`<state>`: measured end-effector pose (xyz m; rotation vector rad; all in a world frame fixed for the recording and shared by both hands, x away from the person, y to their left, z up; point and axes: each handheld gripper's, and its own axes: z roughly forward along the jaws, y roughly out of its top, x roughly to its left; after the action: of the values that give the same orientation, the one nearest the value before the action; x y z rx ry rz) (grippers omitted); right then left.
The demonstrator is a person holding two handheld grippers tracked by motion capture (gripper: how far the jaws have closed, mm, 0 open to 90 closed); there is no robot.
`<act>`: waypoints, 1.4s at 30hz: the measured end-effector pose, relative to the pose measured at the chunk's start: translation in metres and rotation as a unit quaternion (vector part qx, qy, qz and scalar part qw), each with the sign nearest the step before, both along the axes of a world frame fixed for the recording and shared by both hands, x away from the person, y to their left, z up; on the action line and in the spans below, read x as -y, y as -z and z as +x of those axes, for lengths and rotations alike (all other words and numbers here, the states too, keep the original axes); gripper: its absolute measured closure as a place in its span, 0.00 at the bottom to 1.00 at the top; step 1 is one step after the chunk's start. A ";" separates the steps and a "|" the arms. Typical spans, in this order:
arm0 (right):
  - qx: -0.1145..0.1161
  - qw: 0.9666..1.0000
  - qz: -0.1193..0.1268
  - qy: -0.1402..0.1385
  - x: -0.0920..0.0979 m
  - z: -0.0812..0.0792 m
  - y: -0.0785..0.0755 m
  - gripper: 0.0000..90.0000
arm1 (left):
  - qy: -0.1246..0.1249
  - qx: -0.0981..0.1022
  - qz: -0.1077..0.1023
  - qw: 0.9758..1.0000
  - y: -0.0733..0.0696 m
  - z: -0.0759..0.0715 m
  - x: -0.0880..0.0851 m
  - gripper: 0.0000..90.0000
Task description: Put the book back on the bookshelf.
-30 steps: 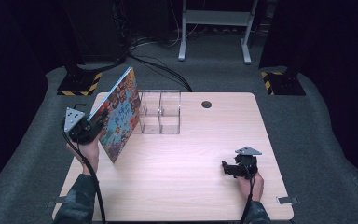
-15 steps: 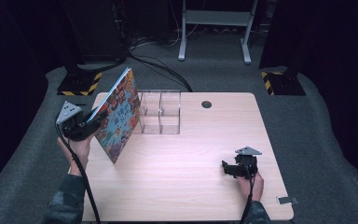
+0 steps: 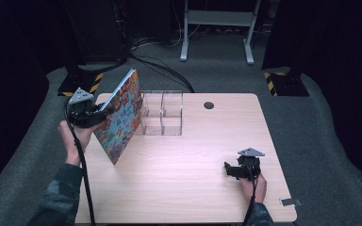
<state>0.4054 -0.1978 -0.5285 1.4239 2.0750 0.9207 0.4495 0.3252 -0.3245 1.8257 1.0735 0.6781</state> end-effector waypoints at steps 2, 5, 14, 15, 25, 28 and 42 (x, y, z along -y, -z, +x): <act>-0.001 1.000 -0.001 0.000 0.000 0.000 0.000 0.14 | 0.001 0.002 0.008 1.000 -0.001 -0.001 0.003 0.83; -0.001 1.000 0.001 0.001 0.000 0.000 0.000 0.14 | -0.029 0.018 0.027 0.999 0.000 -0.004 0.008 0.88; -0.002 1.000 0.000 -0.001 0.000 0.000 0.000 0.14 | -0.048 0.054 -0.026 0.997 0.007 -0.008 0.007 0.90; -0.001 1.000 0.000 -0.001 0.000 0.000 0.000 0.14 | -0.048 0.054 -0.029 0.997 0.006 -0.007 0.006 0.90; -0.001 1.000 0.002 0.000 0.000 0.000 0.000 0.15 | -0.065 0.073 -0.046 0.994 0.003 0.000 0.005 0.90; -0.001 1.000 0.002 0.000 0.000 0.000 0.000 0.15 | -0.067 0.076 -0.048 0.994 0.004 0.005 0.007 0.90; -0.002 1.000 0.001 -0.002 0.001 0.000 0.000 0.15 | -0.066 0.070 -0.054 0.994 0.015 0.018 0.013 0.90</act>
<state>0.4053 -0.1985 -0.5282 1.4241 2.0821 0.9226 0.4672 0.3126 -0.3399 1.6012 1.1225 0.7974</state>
